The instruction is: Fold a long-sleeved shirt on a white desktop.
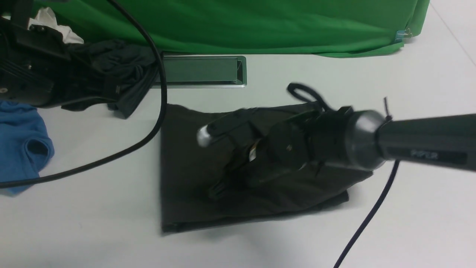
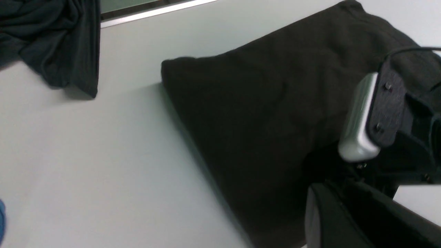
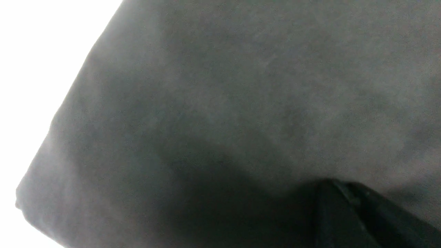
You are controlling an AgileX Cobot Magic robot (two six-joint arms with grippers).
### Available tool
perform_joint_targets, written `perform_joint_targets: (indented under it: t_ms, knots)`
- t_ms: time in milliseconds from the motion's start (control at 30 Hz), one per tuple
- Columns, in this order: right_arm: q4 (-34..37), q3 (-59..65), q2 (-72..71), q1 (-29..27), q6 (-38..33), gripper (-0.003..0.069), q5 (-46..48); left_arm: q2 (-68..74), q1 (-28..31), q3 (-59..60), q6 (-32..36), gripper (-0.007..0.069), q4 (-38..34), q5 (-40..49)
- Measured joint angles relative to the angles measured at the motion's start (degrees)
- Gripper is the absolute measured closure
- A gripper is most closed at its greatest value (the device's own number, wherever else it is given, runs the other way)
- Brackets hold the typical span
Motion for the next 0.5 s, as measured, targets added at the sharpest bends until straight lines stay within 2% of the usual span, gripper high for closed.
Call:
perform_joint_targets:
  t_ms: [167, 300, 333, 500]
  knots:
    - [-1.3, 0.3, -9.5, -3.4, 0.9, 0.0567, 2.6, -0.1, 0.0, 0.0, 0.2, 0.0536, -0.6, 0.3]
    - [-3.0, 0.1, -23.4, -9.0, 5.1, 0.0497, 5.4, -1.3, 0.0, 0.0, 1.2, 0.0533, -1.4, 1.9]
    - [-5.5, 0.1, -30.6, -12.8, 6.7, 0.0470, 8.2, -2.7, 0.0, 0.0, 1.5, 0.0532, -1.6, 2.2]
    - [-12.9, 2.2, -45.6, -20.5, 8.3, 0.0452, 15.2, -9.5, 0.0, 0.0, 1.7, 0.0529, -0.9, 6.7]
